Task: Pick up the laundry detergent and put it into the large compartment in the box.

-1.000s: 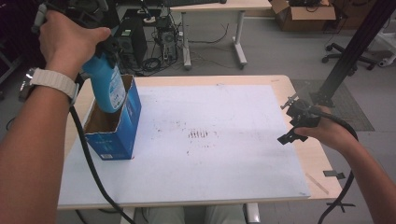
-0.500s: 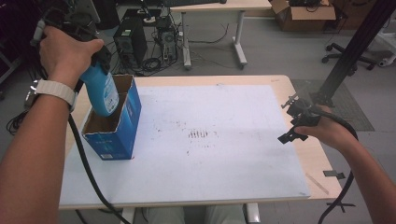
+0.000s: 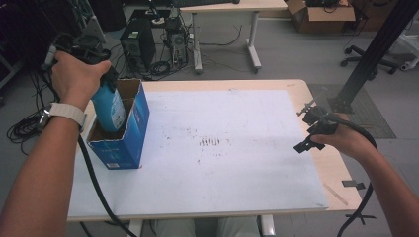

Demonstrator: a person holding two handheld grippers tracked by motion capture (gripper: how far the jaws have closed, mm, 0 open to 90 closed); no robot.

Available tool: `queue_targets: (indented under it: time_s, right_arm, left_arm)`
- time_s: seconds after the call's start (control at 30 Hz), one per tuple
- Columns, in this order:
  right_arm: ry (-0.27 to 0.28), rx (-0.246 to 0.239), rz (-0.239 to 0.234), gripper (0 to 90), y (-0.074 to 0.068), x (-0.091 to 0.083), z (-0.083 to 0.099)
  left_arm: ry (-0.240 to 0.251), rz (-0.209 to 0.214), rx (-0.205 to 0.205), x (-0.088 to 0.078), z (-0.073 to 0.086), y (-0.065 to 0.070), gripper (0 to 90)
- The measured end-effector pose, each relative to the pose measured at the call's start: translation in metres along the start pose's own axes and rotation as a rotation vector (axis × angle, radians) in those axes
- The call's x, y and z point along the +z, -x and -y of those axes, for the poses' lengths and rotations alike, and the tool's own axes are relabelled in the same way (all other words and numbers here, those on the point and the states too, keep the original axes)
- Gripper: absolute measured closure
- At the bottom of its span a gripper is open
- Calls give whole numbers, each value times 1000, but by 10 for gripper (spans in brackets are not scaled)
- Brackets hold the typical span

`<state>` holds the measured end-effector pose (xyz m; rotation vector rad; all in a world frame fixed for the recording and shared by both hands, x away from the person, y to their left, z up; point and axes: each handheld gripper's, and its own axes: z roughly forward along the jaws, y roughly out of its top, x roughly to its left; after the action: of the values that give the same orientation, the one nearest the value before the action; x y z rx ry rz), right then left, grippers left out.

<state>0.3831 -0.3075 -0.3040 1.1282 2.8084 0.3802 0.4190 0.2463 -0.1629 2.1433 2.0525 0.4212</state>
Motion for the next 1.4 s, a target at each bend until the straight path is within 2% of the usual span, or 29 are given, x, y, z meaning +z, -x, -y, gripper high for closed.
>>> queue_targets:
  time_s: [0.1, 0.33, 0.53, 0.63, 0.83, 1.17, 1.4]
  right_arm:
    - [-1, -3, -3, 113, -1, 1, -2]
    - [-5, -7, -6, 113, -2, 5, -3]
    - [-12, -7, -11, 113, -3, 9, -2]
    - [-13, -6, -11, 113, -2, 10, -1]
    - [-11, -4, -13, 113, -2, 9, -1]
    - [-14, -4, -15, 112, -2, 11, 0]
    - [-14, 1, -14, 113, -1, 12, 0]
  left_arm:
    - [-20, 13, -1, 15, 4, -1, 372]
    - [-30, 20, 3, 30, 8, -1, 372]
    - [-36, 24, -2, 58, 16, -3, 372]
    - [-33, 25, 2, 65, 19, -3, 372]
    - [-64, 44, 8, 84, 24, -3, 372]
    - [-80, 43, 18, 103, 29, 0, 372]
    - [-89, 41, 32, 110, 31, 1, 372]
